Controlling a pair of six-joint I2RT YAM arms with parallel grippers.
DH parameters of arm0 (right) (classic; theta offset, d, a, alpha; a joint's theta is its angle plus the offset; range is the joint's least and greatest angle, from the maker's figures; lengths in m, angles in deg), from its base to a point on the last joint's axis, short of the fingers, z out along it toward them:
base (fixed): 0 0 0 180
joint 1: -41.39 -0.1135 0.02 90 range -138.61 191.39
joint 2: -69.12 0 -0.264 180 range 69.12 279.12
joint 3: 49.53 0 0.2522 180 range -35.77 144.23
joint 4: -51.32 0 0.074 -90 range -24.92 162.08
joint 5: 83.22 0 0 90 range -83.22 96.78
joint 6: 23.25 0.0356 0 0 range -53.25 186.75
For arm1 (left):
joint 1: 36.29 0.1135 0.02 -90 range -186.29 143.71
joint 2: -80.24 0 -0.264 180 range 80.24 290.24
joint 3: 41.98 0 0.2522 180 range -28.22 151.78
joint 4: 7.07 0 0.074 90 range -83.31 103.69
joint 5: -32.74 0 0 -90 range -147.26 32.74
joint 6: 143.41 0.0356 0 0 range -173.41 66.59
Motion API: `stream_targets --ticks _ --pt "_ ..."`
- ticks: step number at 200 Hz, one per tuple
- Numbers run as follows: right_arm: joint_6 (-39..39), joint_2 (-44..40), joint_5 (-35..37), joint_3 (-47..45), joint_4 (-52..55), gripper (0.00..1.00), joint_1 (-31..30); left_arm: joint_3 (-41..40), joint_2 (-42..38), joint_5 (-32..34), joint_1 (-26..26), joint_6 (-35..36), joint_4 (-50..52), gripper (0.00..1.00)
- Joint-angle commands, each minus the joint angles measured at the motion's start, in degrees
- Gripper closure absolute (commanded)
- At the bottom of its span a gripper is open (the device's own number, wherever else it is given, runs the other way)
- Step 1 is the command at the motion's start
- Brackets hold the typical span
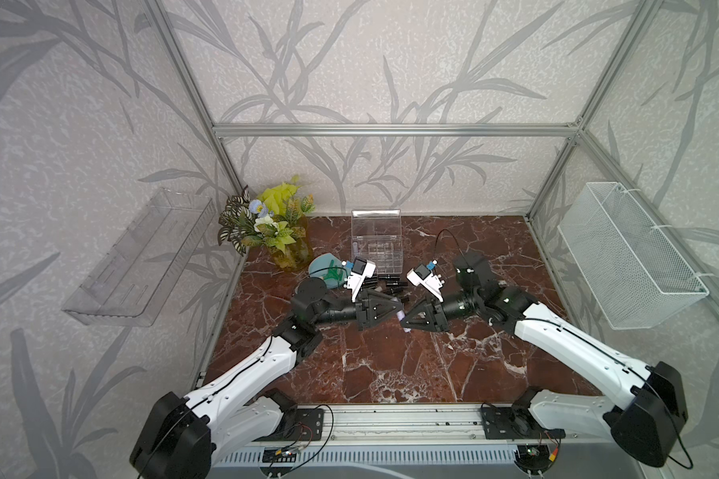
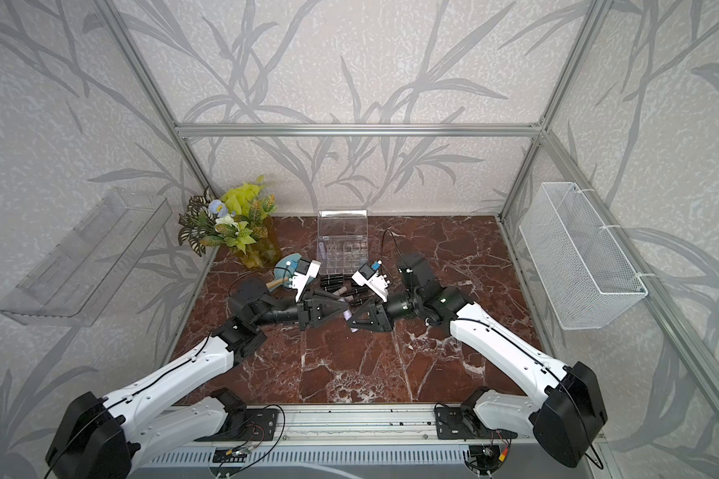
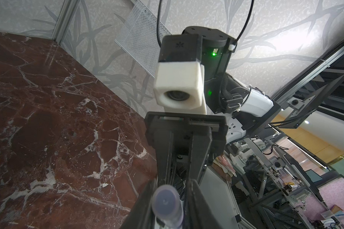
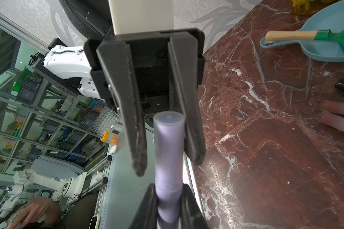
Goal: Arrange the lipsticks in the organizer
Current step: Pick up the lipstick at the center of the board.
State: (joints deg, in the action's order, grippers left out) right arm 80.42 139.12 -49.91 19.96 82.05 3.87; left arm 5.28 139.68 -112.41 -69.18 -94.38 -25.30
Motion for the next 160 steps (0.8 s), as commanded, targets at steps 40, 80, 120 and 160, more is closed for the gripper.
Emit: stream_targets --ticks 40,80,120,160 --pt "-1.72 -0.89 0.64 1.05 1.30 0.88 -0.11 1.73 -1.53 -0.94 -0.26 2.74 1.88 0.84" --pt "-2.02 -1.62 1.57 0.79 1.78 0.86 0.26 2.70 -1.87 0.85 -0.17 5.46 6.11 0.94" --pt "-1.90 -1.92 3.23 1.00 2.49 0.55 0.43 3.66 -2.39 5.29 -0.17 8.50 9.63 0.99" --pt "1.66 -5.64 5.77 -2.71 -2.12 0.09 4.62 10.60 1.28 26.60 -0.24 20.52 22.24 0.99"
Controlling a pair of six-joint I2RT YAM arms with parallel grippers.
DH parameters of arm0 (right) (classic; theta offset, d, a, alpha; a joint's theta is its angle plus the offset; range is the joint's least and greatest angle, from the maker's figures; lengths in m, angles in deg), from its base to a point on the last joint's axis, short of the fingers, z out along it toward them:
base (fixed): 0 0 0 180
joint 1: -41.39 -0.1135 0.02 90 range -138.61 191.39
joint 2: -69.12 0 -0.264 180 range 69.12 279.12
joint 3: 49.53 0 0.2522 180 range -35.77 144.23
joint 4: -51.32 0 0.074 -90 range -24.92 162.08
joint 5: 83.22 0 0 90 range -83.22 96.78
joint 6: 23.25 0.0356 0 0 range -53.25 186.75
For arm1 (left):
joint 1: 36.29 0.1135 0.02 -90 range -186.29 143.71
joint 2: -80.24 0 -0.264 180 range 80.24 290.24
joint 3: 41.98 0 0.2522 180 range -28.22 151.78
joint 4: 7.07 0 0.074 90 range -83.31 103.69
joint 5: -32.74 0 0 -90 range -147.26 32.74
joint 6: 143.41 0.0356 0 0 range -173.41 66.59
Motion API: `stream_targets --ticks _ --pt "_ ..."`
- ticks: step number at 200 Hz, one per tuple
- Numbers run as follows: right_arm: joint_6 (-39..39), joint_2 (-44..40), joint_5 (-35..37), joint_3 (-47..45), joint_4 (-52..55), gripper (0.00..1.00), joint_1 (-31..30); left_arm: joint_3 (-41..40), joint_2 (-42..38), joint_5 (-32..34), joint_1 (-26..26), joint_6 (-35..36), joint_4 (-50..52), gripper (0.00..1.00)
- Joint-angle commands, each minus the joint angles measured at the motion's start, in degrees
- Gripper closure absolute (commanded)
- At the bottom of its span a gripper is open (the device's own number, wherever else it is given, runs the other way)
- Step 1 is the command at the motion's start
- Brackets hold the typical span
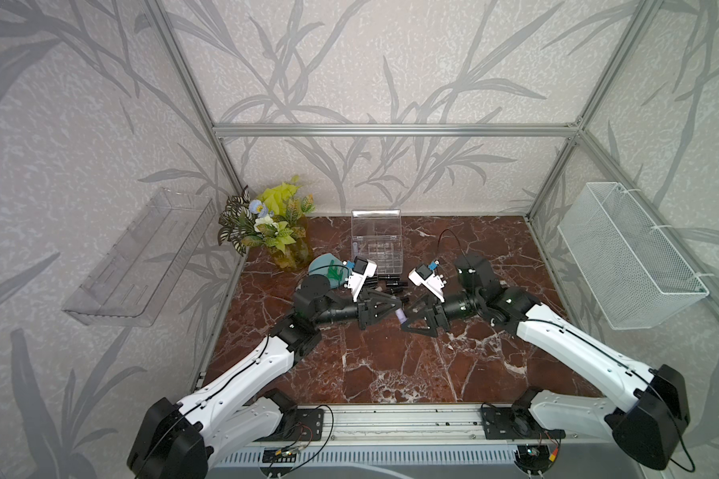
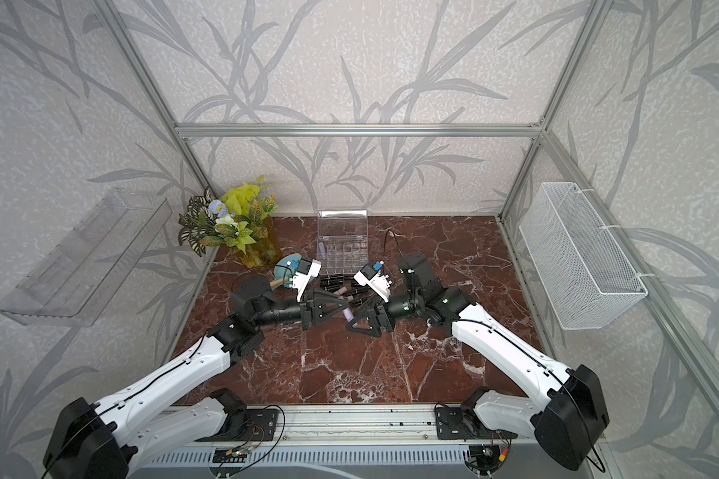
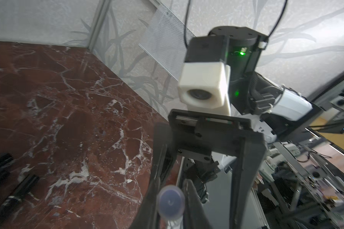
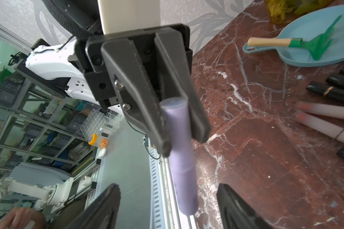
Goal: Arrange the lipsticks in the organizer
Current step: Pick up the lipstick at the center of the board, then place the lipstick in the storage box.
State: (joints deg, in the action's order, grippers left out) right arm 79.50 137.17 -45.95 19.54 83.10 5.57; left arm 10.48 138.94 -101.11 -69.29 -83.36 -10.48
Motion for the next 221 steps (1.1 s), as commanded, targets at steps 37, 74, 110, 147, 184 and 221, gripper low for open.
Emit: stream_targets --ticks 37,74,110,147,184,221 --pt "6.28 -7.71 4.26 -6.53 -7.32 0.06 8.70 10.01 11.86 34.07 -0.15 18.34 4.61 1.00" --pt "7.34 -10.67 8.24 -9.43 -9.75 0.06 11.36 17.80 25.70 45.03 -0.13 26.68 1.32 1.00" --pt "8.84 -11.05 8.03 -11.79 -13.26 0.06 13.38 22.82 33.51 53.05 -0.07 29.84 -1.54 1.00" --pt "9.27 -9.53 7.34 -12.29 -14.29 0.06 13.84 25.39 39.41 57.59 2.24 30.59 -5.91 1.00" --pt "9.99 -9.18 7.33 -13.58 -16.50 0.06 14.33 26.82 44.02 53.94 6.80 30.12 -10.66 1.00" --pt "10.78 -7.52 6.27 -13.98 -17.95 0.06 14.54 28.70 47.55 50.32 8.96 30.76 -13.60 1.00"
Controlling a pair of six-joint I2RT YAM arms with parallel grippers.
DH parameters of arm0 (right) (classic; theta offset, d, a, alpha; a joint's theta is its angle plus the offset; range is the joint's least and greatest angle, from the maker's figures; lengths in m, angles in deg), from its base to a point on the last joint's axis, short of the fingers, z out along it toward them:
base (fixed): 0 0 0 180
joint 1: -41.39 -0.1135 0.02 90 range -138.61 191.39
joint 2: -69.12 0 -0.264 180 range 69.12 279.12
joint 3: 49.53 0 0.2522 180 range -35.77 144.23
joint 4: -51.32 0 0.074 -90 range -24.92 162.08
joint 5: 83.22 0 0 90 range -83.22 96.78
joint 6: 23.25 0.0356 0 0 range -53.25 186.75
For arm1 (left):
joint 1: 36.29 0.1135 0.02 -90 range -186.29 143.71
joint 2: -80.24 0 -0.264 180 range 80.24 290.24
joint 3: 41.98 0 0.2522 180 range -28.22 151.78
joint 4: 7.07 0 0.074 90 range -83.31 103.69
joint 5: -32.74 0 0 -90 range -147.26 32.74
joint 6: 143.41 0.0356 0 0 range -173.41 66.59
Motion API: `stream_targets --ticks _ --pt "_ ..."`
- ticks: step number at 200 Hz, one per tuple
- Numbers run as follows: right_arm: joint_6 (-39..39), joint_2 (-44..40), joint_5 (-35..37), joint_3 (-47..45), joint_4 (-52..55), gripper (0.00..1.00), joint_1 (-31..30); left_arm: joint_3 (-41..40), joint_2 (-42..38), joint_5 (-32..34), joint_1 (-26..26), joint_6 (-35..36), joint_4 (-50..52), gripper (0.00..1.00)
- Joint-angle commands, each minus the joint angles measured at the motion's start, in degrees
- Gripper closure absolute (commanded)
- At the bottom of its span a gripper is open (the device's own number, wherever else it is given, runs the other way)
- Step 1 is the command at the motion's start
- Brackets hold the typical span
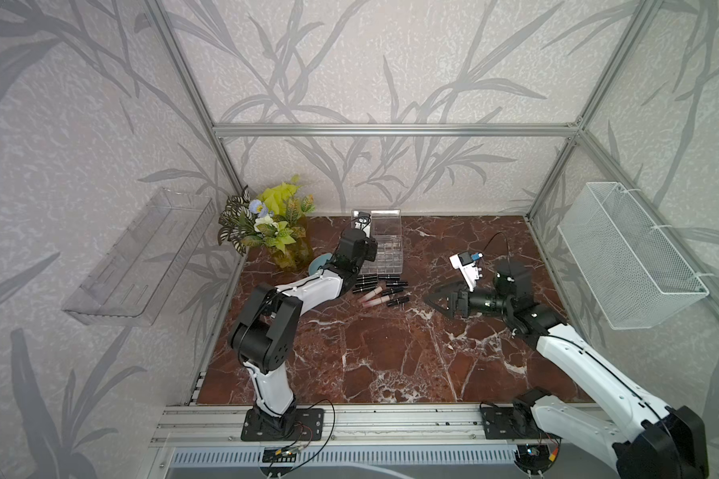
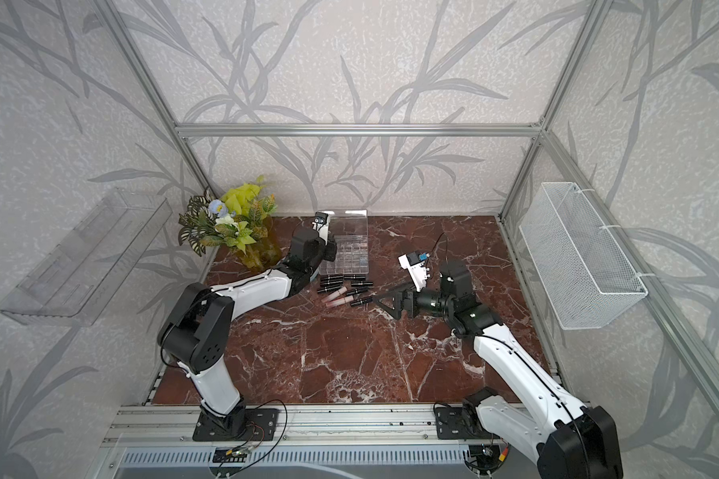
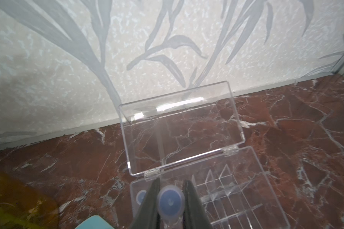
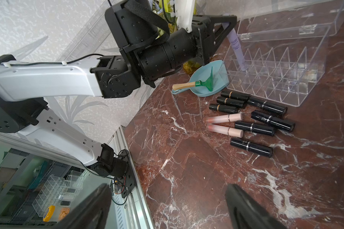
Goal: Arrange the lipsticks in the organizer
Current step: Place the lipstick in the storage box.
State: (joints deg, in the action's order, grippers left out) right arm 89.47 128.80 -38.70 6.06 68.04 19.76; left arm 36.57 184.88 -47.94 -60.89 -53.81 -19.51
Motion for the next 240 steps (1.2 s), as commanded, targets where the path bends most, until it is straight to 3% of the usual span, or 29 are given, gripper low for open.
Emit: stream_targets --ticks 1,50,240 --pt "0.87 0.86 -0.96 -0.51 -2.93 0.06 0.36 2.57 1.66 -3.06 0.63 1.16 -4.66 1.00" --pt "1.05 1.22 -1.17 -0.89 -3.49 0.07 0.36 4.02 5.91 -8.64 1.92 0.06 -6.93 1.00" --pt "2.05 1.67 -3.02 -1.38 -4.81 0.11 0.45 6.30 11.46 -11.45 4.20 -0.97 -4.55 0.99"
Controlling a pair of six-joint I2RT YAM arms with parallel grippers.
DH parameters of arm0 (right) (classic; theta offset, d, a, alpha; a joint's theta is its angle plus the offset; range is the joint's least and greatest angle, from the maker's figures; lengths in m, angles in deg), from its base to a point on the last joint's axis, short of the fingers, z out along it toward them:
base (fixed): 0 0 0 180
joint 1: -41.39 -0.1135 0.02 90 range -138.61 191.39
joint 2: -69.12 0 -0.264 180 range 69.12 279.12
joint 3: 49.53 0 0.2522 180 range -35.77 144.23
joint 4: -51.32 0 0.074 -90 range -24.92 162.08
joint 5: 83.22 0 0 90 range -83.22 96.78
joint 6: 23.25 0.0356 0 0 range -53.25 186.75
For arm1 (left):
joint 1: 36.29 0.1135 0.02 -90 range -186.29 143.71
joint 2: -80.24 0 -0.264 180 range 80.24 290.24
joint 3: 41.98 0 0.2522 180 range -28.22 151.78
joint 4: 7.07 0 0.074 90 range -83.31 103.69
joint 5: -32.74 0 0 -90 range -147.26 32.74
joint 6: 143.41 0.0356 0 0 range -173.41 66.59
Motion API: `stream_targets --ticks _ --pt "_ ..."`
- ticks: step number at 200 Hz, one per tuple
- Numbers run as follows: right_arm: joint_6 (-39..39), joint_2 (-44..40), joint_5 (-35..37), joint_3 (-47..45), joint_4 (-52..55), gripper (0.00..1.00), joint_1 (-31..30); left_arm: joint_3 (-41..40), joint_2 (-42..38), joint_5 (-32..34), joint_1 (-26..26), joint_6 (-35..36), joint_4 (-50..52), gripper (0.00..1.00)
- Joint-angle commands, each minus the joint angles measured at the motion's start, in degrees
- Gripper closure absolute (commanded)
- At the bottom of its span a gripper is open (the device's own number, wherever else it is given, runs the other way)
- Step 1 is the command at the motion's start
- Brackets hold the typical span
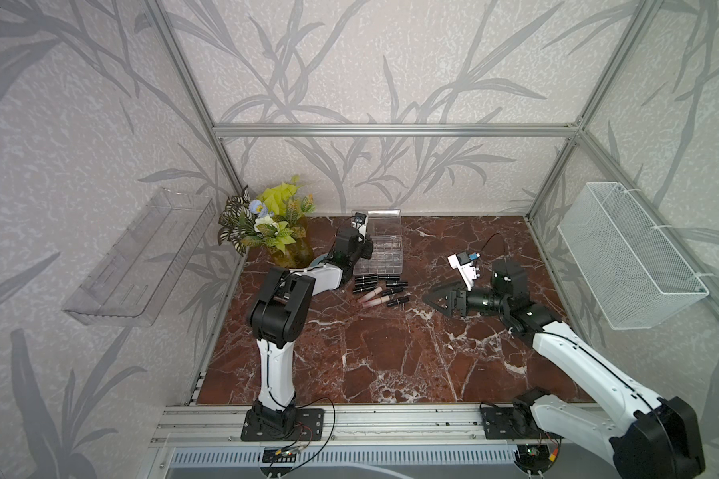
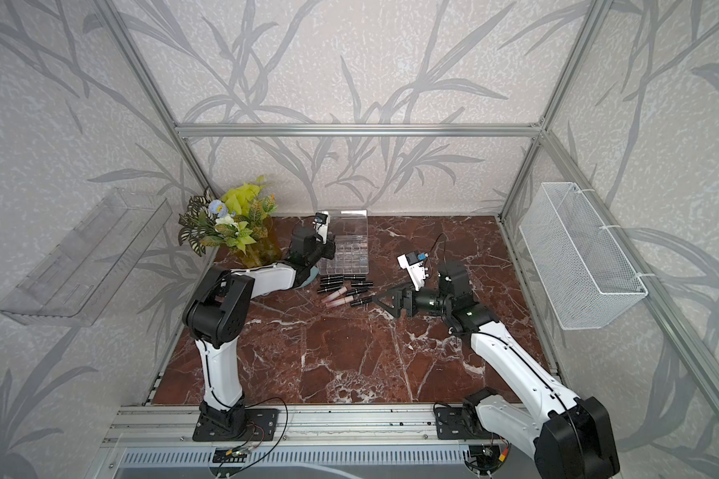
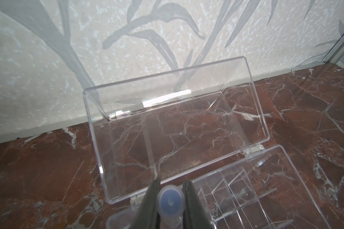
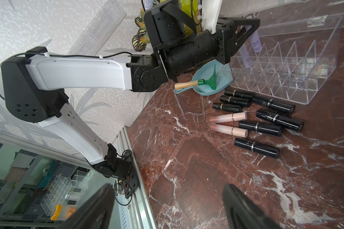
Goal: Arrange the lipsticks in the organizer
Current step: Place the lipstick in the storage box.
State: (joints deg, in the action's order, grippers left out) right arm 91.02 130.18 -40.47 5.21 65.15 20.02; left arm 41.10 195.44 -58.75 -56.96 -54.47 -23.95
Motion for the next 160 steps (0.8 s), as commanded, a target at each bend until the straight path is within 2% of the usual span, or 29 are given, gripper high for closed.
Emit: stream_targets --ticks 1,47,97,160 --pt "0.46 0.29 -1.26 -0.49 -1.92 0.11 0.18 1.78 0.91 -0.62 0.23 -0.29 -0.12 0.99" --pt "0.52 0.60 -1.43 -0.40 -1.97 0.11 0.18 1.43 0.71 -0.24 0.36 -0.35 -0.13 0.81" --pt "0.35 0.90 -1.36 -0.33 -1.58 0.11 0.18 1.34 0.71 0.20 0.32 -0.25 -0.09 0.71" --pt "-1.92 1.58 0.27 1.34 1.75 0.11 0.18 0.19 -0.82 -0.29 0.36 0.15 -0.11 0.65"
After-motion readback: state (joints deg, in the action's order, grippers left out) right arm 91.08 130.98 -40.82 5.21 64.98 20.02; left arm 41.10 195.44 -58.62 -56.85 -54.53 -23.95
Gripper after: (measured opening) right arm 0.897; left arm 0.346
